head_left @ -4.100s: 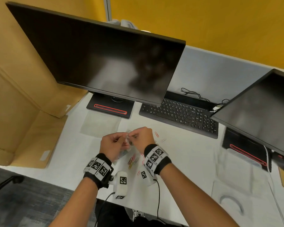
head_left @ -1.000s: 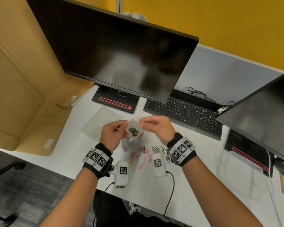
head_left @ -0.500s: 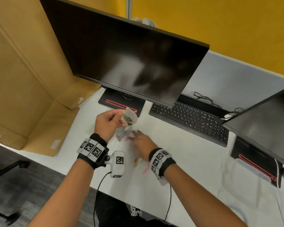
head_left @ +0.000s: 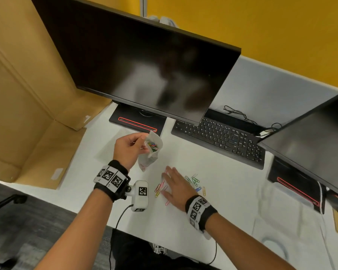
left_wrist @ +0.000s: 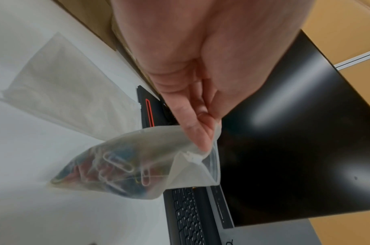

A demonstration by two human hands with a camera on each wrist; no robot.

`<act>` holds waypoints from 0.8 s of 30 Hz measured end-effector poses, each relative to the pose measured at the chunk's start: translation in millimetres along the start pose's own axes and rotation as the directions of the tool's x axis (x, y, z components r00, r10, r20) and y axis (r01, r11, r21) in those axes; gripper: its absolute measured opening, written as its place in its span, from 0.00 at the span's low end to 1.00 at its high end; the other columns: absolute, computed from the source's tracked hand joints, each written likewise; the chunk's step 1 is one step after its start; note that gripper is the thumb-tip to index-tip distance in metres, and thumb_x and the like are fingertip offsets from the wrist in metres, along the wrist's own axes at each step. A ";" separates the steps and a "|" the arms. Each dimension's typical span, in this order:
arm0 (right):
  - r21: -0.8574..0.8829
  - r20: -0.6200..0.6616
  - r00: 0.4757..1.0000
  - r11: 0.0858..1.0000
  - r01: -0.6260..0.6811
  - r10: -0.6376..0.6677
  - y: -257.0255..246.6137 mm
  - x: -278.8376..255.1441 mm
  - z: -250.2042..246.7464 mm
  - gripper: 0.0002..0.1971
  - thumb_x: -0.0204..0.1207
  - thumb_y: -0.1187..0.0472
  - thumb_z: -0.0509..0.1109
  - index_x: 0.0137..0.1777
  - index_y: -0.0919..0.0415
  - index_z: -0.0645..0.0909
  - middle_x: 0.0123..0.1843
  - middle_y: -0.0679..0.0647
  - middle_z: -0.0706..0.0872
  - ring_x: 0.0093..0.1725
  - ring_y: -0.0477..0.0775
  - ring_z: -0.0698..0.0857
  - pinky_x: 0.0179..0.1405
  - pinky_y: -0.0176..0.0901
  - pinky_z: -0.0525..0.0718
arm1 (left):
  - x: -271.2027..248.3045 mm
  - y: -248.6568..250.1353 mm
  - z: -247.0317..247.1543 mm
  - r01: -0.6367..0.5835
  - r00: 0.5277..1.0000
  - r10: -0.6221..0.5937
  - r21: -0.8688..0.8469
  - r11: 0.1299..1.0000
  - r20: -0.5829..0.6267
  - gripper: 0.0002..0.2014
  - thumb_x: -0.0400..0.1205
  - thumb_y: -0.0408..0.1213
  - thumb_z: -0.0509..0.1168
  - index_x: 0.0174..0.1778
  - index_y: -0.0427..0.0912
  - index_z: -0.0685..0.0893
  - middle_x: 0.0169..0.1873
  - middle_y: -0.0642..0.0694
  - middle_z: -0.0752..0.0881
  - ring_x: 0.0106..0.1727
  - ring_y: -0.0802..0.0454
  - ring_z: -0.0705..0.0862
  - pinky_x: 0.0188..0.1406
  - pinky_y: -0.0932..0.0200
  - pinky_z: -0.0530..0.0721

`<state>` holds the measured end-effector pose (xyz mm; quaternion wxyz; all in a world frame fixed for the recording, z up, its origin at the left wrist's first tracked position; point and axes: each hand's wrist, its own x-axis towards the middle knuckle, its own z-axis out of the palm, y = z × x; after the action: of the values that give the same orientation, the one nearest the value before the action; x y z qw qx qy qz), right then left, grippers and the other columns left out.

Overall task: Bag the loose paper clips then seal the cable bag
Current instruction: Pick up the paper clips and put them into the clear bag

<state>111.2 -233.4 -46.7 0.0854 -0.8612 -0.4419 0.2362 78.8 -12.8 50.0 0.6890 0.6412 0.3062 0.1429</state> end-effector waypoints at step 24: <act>0.990 0.037 0.864 0.099 -0.100 0.502 35.1 -7.1 -108.2 0.09 0.70 0.74 0.75 0.51 0.72 0.88 0.49 0.67 0.90 0.48 0.59 0.89 0.51 0.42 0.89 | -13.1 -21.5 32.3 0.088 0.992 -0.092 0.052 0.995 0.086 0.07 0.82 0.32 0.70 0.54 0.38 0.91 0.43 0.39 0.90 0.39 0.50 0.90 0.47 0.46 0.92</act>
<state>185.2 -253.4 37.6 0.6319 -0.6984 0.0229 0.3354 84.1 -49.2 31.9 0.6922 0.6487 0.3072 0.0757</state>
